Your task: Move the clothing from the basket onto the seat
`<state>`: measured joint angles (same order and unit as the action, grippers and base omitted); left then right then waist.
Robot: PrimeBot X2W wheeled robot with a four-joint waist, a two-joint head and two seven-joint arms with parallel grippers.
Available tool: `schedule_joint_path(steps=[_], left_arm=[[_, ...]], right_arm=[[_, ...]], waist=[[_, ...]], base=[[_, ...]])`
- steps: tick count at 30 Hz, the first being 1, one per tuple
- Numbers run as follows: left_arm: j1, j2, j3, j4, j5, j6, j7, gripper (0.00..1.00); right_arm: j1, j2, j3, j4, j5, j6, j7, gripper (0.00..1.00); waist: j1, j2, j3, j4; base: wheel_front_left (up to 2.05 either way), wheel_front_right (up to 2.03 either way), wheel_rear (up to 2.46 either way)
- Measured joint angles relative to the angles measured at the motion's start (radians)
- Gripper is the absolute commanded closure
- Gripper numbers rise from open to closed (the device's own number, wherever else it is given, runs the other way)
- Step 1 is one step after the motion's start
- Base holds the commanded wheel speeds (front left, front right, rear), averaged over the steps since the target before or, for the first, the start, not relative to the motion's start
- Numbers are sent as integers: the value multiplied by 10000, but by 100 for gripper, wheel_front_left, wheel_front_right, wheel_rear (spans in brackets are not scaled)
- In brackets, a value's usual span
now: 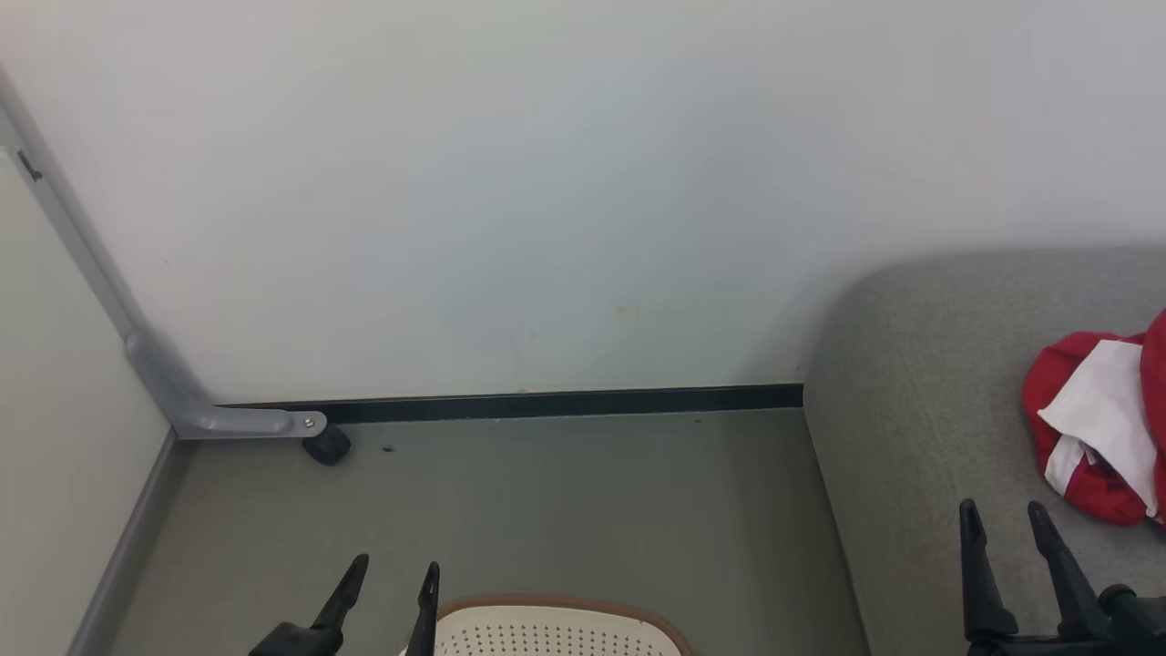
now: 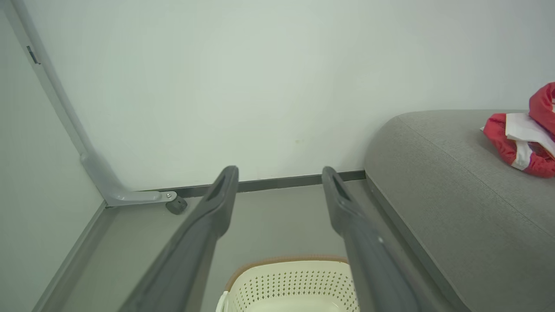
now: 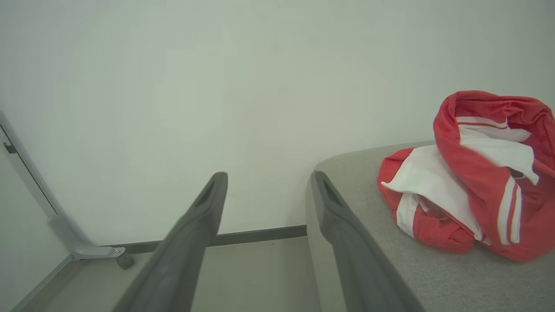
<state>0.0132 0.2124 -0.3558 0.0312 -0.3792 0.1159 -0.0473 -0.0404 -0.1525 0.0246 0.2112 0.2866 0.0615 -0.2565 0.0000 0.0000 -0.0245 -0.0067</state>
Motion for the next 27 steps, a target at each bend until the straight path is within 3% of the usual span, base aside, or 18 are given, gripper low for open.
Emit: schedule_joint_path(steps=[15, 27], left_arm=[[301, -199, 709, 884, -63, 73, -253, 0], [317, -360, 1126, 1348, -58, 73, -481, 0]], right_arm=[[1000, 380, 221, -786, -265, -453, -2, 0], [1344, 397, 263, -1172, -339, -617, 13, 0]], waist=[[0, 0, -98, 358], [0, 0, -157, 385]], base=[[0, 0, 0], [0, 0, 0]])
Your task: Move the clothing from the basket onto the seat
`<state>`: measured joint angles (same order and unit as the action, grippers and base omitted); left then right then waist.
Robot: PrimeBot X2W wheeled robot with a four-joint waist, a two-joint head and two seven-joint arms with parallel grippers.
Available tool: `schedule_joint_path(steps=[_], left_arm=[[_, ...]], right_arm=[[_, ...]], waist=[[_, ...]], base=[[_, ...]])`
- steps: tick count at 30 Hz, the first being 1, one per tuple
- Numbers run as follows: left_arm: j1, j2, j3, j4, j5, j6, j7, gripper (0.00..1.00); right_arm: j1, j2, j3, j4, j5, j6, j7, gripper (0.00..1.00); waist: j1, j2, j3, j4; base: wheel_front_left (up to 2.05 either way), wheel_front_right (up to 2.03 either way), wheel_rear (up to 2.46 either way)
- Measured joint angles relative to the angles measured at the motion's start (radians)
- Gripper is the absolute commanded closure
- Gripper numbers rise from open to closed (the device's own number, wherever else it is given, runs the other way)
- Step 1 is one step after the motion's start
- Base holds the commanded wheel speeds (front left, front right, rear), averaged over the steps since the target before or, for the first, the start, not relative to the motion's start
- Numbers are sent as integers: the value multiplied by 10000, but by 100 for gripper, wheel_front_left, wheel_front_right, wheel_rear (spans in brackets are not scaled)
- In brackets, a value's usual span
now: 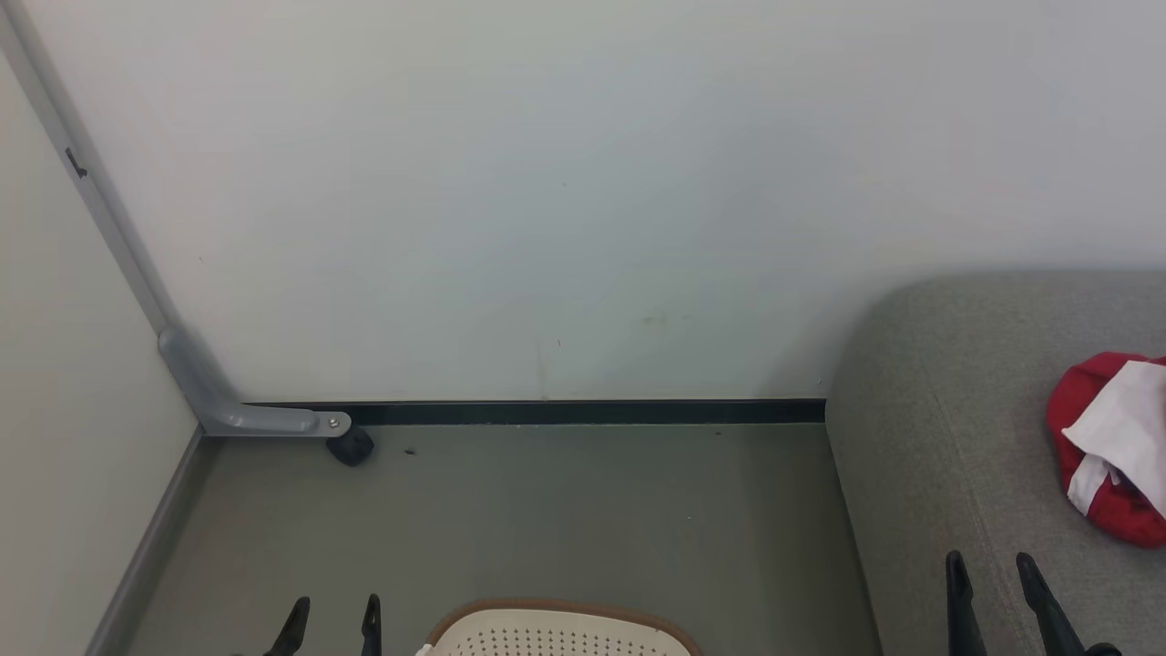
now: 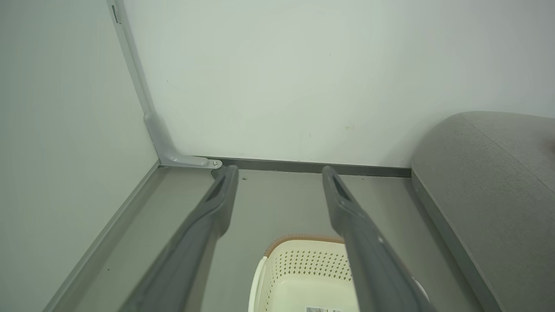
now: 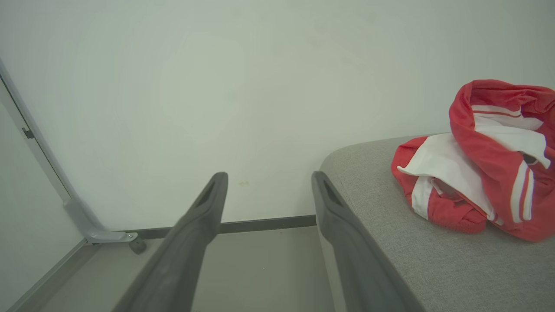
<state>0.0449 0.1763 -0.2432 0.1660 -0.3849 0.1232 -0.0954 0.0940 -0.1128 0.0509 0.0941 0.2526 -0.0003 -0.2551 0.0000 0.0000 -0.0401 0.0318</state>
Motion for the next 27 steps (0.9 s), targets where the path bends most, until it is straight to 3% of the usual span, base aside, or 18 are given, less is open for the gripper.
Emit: schedule_joint_path(steps=[27], left_arm=[[-1, -286, 96, 516, 17, 2, -309, 0]], right_arm=[[215, 12, 29, -351, 6, -96, 267, 0]], waist=[[0, 0, -66, -14]], base=[[0, 0, 0]])
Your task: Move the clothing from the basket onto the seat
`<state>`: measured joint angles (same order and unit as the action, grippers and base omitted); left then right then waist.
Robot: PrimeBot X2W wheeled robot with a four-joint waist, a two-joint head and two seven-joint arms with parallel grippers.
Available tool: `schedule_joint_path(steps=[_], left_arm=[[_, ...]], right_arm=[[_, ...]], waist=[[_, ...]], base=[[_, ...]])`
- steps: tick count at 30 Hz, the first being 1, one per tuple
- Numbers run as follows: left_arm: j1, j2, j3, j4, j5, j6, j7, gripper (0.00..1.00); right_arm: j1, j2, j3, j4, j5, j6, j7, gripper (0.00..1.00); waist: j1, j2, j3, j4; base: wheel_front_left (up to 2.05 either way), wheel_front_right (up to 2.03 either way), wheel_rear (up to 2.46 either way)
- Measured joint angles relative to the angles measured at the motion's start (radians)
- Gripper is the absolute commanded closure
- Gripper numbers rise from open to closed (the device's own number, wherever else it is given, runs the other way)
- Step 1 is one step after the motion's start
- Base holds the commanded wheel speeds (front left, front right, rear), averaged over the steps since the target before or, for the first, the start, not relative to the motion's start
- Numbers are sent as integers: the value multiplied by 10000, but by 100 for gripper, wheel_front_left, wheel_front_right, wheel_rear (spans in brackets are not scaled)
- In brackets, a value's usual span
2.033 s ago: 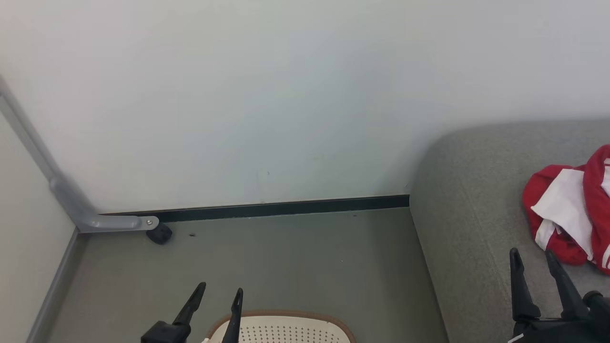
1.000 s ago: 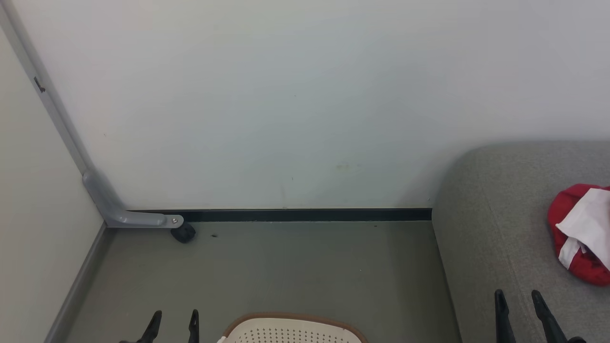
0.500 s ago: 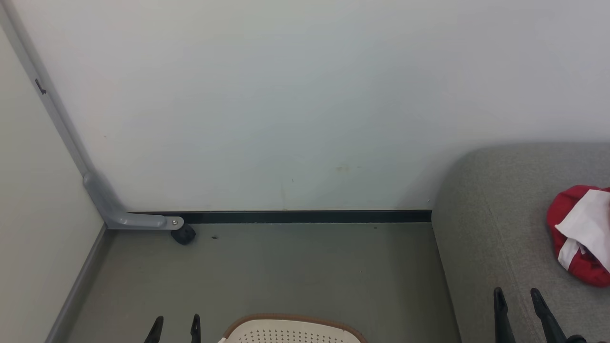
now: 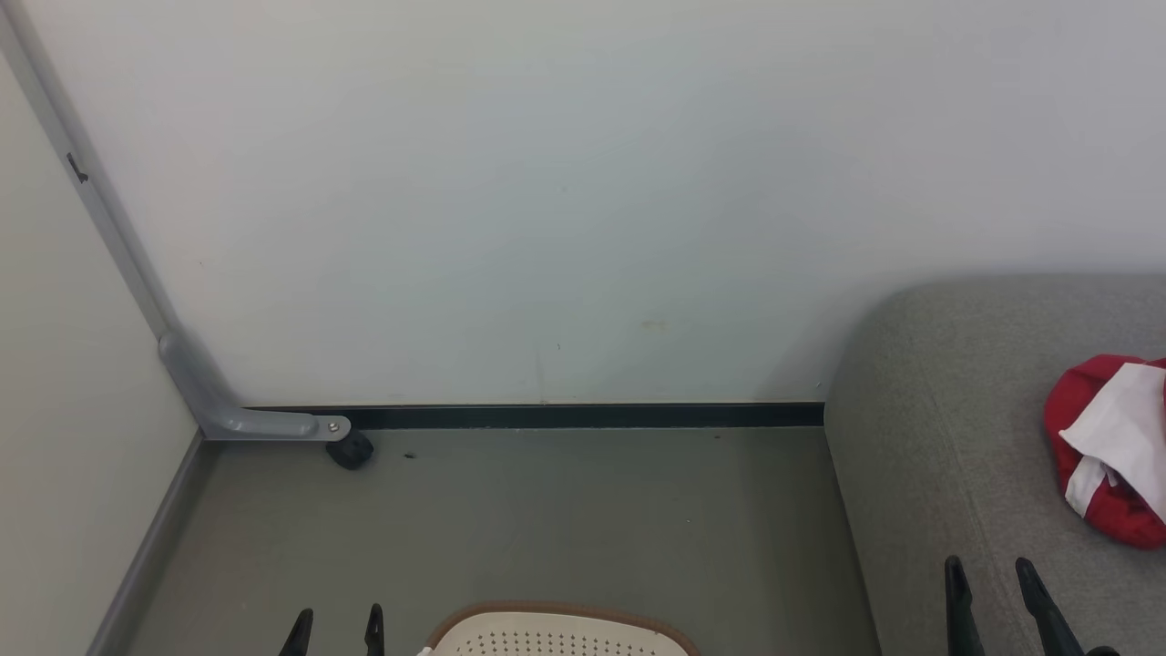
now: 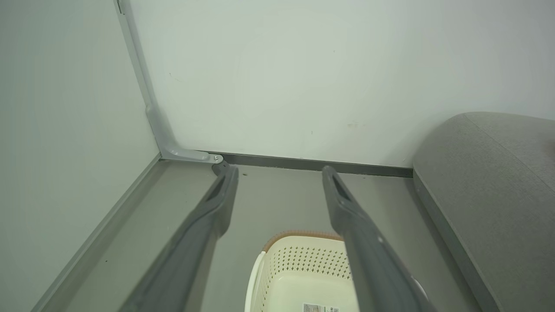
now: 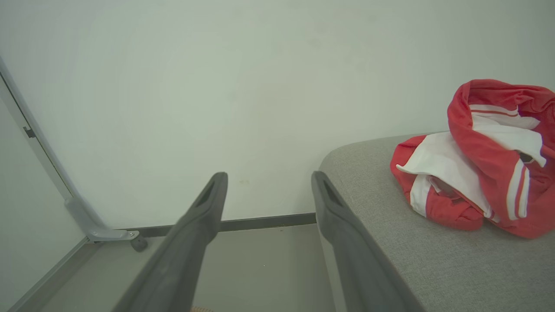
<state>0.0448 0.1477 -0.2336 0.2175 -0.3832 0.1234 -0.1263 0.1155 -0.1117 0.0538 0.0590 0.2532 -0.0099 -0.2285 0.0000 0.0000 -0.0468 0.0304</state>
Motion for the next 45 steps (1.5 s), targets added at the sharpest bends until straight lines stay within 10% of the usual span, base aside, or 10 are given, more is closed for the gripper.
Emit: schedule_joint_path(steps=[13, 14, 45], left_arm=[[-6, -104, 2, 144, 2, 0, -92, 0], [-4, -107, -2, 173, 2, 0, -92, 100], [191, -443, 780, 842, -3112, -621, 644, 100]], right_arm=[[20, -2, -13, -184, 13, -69, 142, 0], [21, 0, -12, -171, 15, -77, 161, 100], [-91, 328, -466, 1070, 3459, 222, 1058, 100]], waist=[[0, 1, -3, 10], [0, 1, -4, 11], [1, 0, 126, -75]], base=[[0, 0, 0], [0, 0, 0], [0, 0, 0]])
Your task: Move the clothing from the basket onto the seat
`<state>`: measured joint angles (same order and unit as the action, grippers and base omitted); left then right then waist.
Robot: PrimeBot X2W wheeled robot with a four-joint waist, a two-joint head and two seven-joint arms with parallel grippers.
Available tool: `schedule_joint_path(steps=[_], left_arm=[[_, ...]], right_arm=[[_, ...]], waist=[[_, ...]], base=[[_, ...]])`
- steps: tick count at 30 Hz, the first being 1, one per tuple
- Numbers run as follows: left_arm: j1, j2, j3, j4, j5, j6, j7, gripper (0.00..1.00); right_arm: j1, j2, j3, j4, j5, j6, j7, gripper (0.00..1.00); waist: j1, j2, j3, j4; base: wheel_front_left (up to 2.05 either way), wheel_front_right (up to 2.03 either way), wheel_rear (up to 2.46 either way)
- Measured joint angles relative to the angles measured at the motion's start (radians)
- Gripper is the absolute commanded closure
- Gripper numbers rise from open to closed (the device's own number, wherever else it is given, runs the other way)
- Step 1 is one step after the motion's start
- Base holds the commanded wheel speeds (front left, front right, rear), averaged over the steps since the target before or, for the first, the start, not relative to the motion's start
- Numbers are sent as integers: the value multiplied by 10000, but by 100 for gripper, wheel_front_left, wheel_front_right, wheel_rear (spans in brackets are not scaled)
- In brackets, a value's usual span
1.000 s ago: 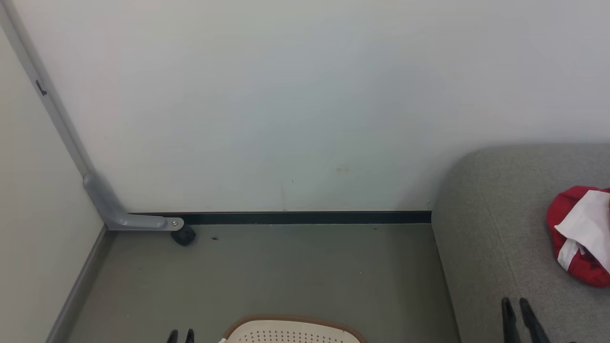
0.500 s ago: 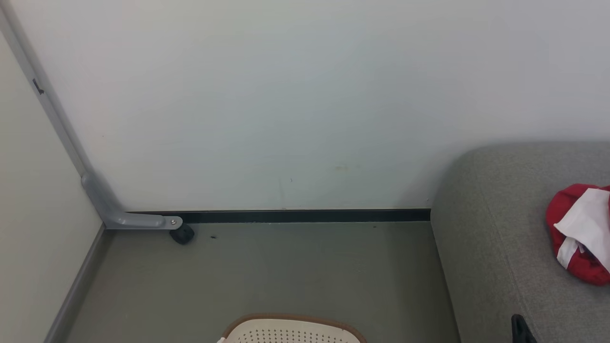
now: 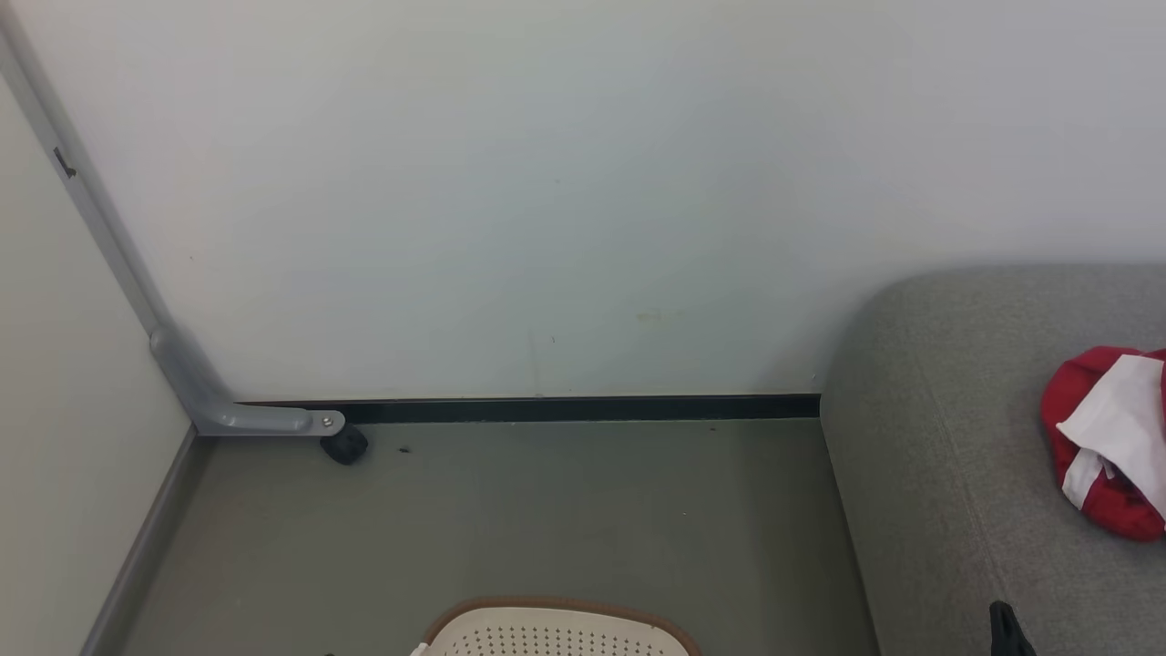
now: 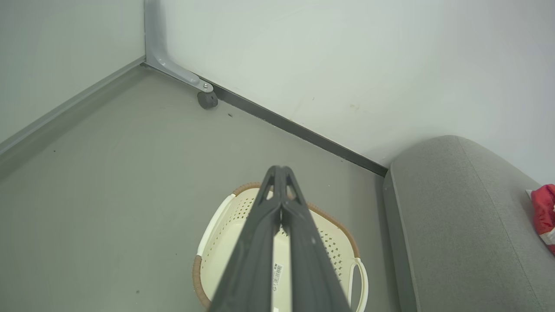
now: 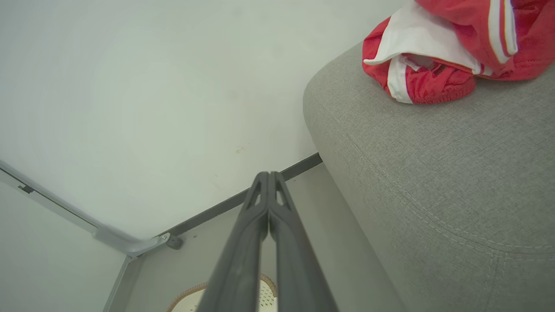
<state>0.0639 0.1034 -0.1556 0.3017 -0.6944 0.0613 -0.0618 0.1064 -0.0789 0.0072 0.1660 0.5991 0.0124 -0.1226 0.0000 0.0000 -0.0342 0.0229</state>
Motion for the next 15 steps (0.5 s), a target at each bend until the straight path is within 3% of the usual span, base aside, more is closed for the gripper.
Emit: schedule_joint_path(steps=[15], left_arm=[[-224, -115, 516, 2, -1860, -364, 359, 100]], right_arm=[[-380, 81, -313, 284, 2082, 232, 523, 100]], waist=[[0, 0, 75, -49]], base=[[0, 0, 0]])
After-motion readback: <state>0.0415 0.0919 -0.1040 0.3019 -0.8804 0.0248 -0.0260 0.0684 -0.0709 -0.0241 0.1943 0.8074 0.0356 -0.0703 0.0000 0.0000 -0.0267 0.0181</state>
